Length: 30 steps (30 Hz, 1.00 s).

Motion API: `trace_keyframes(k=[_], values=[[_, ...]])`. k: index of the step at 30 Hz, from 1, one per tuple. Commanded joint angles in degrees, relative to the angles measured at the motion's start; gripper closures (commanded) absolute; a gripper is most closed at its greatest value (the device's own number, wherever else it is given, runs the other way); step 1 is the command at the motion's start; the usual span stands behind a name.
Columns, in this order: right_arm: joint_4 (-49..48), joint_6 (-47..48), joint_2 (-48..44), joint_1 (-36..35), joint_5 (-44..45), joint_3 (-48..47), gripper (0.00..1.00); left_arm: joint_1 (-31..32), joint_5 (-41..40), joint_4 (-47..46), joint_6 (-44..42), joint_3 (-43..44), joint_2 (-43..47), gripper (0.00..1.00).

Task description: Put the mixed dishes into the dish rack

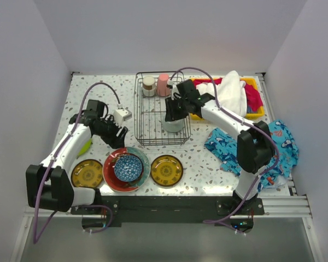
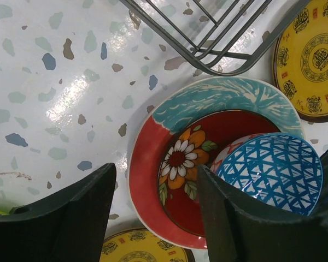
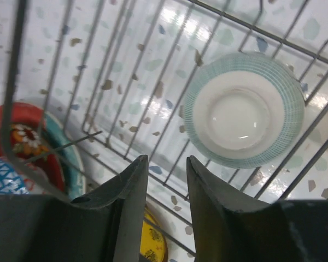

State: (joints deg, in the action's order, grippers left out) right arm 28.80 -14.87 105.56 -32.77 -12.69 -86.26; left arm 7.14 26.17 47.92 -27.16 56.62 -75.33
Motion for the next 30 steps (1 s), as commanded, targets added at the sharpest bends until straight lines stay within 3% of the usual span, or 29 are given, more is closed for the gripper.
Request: trace_keyframes(k=[1,6,11,18,26,30], values=[[-3.4,4.3,-7.0,-0.6,-6.4,0.6,0.58,-0.1,-0.7,0.3,-2.3,0.6,3.1,0.35],[-1.6,8.3,-9.9,-0.6,-4.8,4.8,0.56,0.0,-0.2,4.8,-6.8,0.8,6.2,0.35],[-0.6,9.9,-10.8,-0.6,-2.4,7.3,0.62,0.4,6.8,12.1,-15.8,0.8,11.9,0.35],[-0.3,10.4,-10.8,-0.6,-1.2,7.7,0.61,8.9,7.1,17.9,-24.3,-1.4,16.8,0.34],[-1.4,13.7,-13.3,-0.6,2.0,10.9,0.58,24.8,0.5,14.2,-19.0,-5.8,17.2,0.36],[-2.3,14.2,-15.2,-0.5,4.6,12.9,0.58,27.1,2.7,11.9,-16.4,-7.0,17.1,0.38]])
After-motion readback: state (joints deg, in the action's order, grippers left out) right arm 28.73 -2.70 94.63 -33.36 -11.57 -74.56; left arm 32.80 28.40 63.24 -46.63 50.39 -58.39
